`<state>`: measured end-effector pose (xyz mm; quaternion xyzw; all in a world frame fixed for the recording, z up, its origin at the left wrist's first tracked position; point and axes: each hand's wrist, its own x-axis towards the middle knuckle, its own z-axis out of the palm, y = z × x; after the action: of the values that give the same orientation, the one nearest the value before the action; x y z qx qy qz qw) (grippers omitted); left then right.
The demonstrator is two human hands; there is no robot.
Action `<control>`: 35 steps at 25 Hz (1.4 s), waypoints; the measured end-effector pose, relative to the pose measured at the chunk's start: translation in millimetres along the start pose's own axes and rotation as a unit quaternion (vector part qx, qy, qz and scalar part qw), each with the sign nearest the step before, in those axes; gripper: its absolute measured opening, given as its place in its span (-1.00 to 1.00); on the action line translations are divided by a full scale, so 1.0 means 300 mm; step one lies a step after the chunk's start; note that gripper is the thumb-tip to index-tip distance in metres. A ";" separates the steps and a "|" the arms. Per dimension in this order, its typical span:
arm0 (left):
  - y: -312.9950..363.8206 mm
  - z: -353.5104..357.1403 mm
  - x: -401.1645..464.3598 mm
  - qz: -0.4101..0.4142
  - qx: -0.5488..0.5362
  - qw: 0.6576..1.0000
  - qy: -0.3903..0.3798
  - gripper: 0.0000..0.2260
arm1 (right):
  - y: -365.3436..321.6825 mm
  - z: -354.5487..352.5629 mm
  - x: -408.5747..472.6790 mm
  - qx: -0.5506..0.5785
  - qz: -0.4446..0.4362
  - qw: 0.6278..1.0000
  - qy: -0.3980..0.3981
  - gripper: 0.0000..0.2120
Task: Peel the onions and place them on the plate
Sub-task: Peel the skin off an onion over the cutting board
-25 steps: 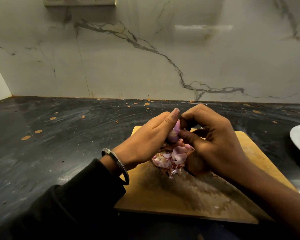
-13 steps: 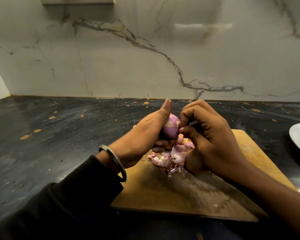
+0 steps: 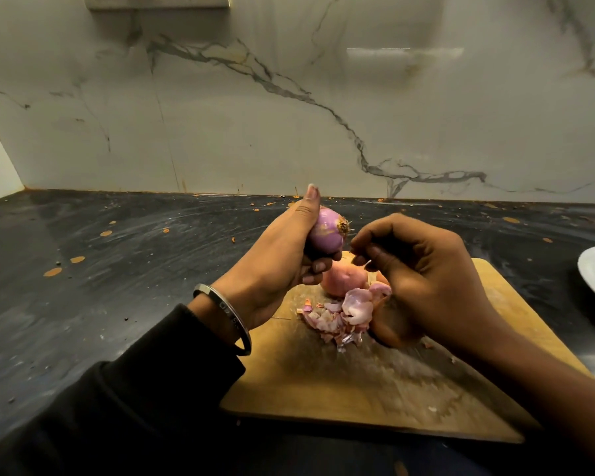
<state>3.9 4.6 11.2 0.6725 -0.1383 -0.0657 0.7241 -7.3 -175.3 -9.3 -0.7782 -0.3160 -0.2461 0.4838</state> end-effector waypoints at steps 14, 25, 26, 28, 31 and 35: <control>-0.002 0.026 -0.019 0.003 0.032 0.999 -0.044 -0.38 | -0.004 -0.011 0.001 -0.024 -0.006 0.997 0.072 -0.90; -0.005 0.033 -0.025 0.022 0.045 0.998 -0.047 -0.46 | -0.010 0.011 0.000 -0.136 -0.075 0.985 0.077 -0.93; -0.005 0.033 -0.025 0.022 0.043 0.998 -0.042 -0.45 | -0.011 0.019 0.001 -0.143 -0.066 0.985 0.075 -0.96; -0.004 0.035 -0.023 0.029 0.024 0.999 -0.038 -0.47 | -0.012 0.022 0.005 -0.138 -0.047 0.987 0.069 -0.95; -0.002 0.035 -0.026 0.050 -0.008 0.998 -0.046 -0.60 | -0.012 0.013 0.010 -0.049 0.005 0.997 0.057 -0.85; 0.004 0.020 -0.023 0.063 -0.043 0.995 -0.058 -0.69 | -0.003 0.009 0.014 0.097 0.091 0.990 0.039 -0.81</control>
<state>-4.6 0.9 11.9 0.6256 -0.2188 -0.0648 0.7460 -4.8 -171.7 -7.0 -0.7429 -0.2473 -0.1994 0.5893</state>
